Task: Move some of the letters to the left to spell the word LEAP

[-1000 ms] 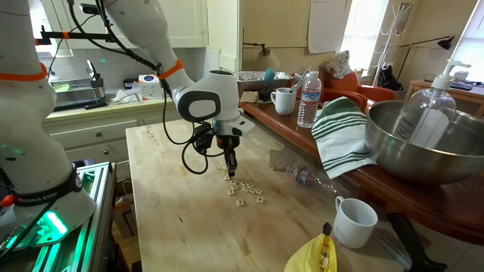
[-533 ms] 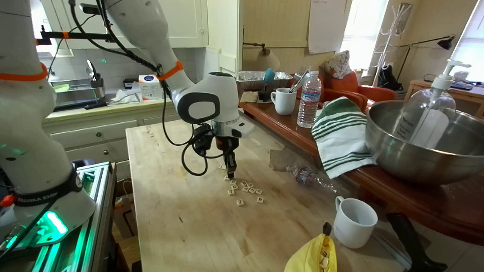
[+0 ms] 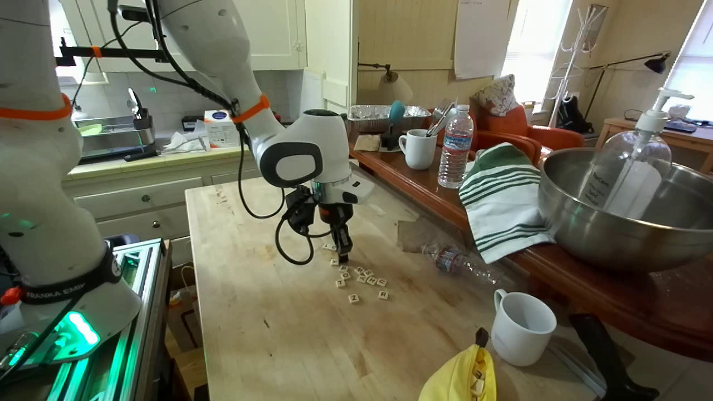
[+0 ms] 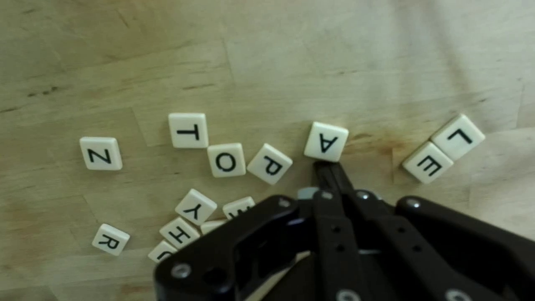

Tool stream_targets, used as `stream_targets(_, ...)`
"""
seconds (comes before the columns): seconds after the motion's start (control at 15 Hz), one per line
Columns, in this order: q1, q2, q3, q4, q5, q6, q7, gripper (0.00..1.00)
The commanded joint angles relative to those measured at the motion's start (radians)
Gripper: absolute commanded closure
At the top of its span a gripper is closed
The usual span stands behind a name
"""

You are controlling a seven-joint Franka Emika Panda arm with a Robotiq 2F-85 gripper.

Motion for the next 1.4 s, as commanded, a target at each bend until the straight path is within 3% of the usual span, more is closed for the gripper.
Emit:
stream_targets(0.0,-0.002,-0.018,0.002,-0.026,0.029,0.019,-0.037,1.0)
stream_targets(0.4,-0.01,-0.076,0.011,-0.056,0.064,0.044,-0.066,1.0)
stream_targets(0.87,0.01,-0.071,-0.032,-0.045,0.001,-0.036,-0.011,1.0)
stream_targets(1.33,0.011,-0.061,-0.034,-0.037,-0.004,-0.098,-0.005,1.0)
